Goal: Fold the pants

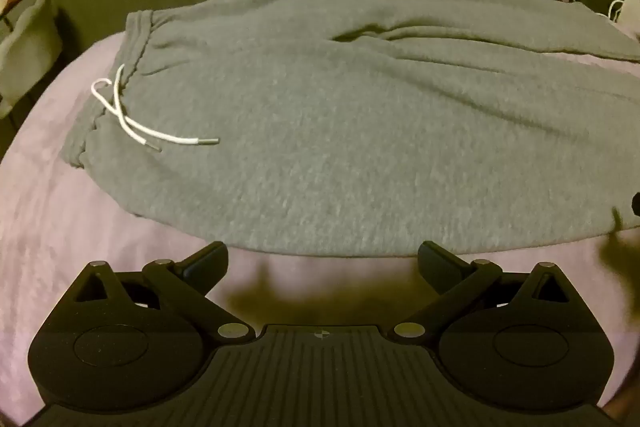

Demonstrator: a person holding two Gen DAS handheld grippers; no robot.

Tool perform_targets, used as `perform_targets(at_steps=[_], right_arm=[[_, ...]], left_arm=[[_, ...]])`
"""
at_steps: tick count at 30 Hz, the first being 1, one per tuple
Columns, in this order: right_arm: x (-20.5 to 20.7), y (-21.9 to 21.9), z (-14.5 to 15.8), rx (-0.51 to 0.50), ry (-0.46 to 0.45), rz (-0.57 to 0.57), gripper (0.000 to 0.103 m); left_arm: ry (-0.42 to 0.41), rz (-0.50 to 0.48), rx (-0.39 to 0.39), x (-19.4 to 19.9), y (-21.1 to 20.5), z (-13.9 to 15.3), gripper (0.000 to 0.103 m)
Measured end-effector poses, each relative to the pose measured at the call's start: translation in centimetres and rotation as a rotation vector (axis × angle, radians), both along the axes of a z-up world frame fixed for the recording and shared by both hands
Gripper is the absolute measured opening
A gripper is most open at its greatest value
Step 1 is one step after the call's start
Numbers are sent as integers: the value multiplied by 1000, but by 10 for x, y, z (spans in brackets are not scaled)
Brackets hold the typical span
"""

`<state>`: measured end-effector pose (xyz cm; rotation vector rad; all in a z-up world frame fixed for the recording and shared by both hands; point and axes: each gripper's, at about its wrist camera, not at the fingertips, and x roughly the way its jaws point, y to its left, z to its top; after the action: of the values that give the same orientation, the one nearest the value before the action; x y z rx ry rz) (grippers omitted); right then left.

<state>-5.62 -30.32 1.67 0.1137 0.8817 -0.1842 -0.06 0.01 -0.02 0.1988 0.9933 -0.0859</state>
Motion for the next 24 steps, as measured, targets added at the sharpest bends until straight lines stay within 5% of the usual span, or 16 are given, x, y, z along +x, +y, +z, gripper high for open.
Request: perform_targets(at_steps=[24], right_arm=[[1,1,-1,-6,6,-1,99]], left_arm=[[9,2,1,0,-2,-2,103]])
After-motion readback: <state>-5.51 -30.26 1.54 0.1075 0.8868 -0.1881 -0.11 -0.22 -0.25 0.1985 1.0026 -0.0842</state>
